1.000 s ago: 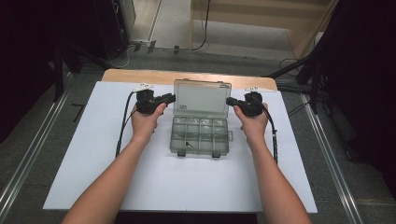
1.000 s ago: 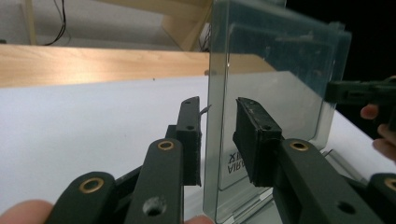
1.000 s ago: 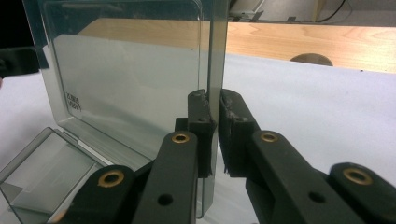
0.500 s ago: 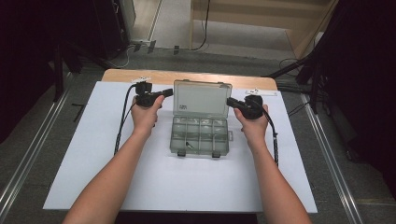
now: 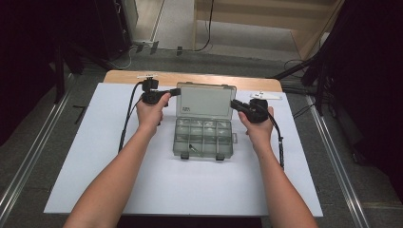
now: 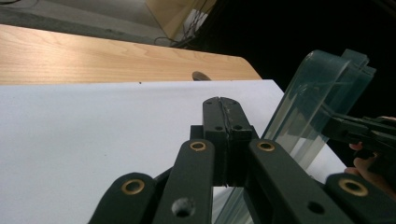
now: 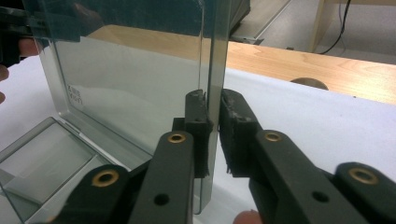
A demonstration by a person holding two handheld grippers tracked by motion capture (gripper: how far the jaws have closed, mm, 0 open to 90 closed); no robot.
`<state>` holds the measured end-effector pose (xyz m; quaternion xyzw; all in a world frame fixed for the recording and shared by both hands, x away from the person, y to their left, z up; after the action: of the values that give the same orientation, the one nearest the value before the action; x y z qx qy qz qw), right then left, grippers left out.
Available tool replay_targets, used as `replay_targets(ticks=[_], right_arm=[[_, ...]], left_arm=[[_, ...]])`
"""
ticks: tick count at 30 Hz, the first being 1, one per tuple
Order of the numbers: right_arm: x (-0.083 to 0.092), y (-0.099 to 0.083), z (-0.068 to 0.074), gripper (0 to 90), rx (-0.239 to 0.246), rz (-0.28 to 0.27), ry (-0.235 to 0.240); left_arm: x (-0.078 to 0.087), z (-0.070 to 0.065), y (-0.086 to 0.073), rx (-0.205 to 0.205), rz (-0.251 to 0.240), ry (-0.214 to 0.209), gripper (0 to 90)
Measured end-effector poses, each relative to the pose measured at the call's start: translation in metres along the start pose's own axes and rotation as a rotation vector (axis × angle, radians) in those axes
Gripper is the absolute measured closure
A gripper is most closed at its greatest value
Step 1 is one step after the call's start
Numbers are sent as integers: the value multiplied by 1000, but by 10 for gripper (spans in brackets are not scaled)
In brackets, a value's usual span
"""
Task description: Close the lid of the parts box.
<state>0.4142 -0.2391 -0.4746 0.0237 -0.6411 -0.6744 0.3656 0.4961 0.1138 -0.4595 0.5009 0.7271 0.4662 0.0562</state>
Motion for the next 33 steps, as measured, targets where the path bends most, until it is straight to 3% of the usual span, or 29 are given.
replay_targets(ticks=[5, 10, 16, 23, 33], right_arm=[[7, -1, 3, 638, 4, 3, 22], [14, -6, 1, 575, 15, 17, 22], [27, -17, -5, 561, 7, 4, 28], [36, -31, -13, 705, -13, 31, 24], [39, -15, -6, 888, -91, 29, -7]], left_arm=[[3, -4, 0, -16, 8, -26, 900], [5, -8, -1, -40, 6, -46, 900], [7, -14, -5, -62, 8, -73, 900], [10, -23, -9, -79, 1, -81, 900], [19, -28, -17, -114, -1, -81, 900]])
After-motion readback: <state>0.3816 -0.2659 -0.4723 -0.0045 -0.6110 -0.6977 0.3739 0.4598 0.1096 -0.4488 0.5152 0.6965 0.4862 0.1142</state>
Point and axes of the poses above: each handheld gripper's, and its own axes: x roughly backward along the jaws, y roughly out of its top, z roughly to its left, the point moved 1 cm from there along -x, roughly forward along the jaws, and after that the axes turned 3 degrees about x, right-handed, at the moved point
